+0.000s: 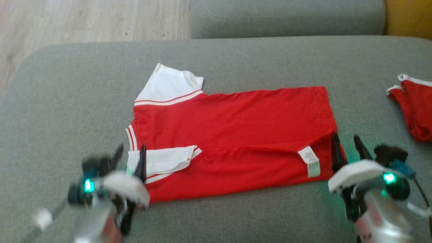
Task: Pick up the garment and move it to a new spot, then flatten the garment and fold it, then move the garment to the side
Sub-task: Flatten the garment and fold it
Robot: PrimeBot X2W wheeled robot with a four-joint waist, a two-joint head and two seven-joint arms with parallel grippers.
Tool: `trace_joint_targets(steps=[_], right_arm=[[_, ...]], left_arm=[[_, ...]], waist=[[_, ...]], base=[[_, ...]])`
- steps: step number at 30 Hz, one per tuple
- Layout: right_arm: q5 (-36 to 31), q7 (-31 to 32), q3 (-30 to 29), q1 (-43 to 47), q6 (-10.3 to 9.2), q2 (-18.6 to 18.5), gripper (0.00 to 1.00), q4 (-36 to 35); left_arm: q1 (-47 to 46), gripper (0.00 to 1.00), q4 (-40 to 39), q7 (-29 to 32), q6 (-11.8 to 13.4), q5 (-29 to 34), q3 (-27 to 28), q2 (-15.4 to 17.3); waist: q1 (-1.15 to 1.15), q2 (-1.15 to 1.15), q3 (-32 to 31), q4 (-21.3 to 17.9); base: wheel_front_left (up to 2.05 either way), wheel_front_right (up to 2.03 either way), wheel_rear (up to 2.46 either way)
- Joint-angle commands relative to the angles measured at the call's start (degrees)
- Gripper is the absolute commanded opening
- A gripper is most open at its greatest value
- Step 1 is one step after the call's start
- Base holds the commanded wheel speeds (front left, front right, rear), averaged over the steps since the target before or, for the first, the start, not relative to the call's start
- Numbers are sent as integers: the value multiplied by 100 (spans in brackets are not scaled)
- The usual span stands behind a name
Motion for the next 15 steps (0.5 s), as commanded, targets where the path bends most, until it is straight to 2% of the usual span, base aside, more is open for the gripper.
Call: trace_joint_targets(steps=[1,4,9,15], right_arm=[[-108,-14,114,-398,21,-60,100,-149],[-393,94,106,-827,21,-125,100,-66],[-724,305,184,-1510,21,-190,100,65],[-907,329,316,-2088,21,-156,100,166]], left_arm=[[-553,100,-114,129,-5,59,70,233],[-1240,100,-171,614,-16,56,-307,455],[-2072,100,-558,1300,-19,-438,-1275,963],[-2871,100,-748,1591,-20,-1137,-2084,1632]], waist=[[0,0,135,-1],[0,0,372,-30],[0,0,850,-120],[0,0,1397,-309]], base=[[0,0,0],[0,0,0],[0,0,0],[0,0,0]])
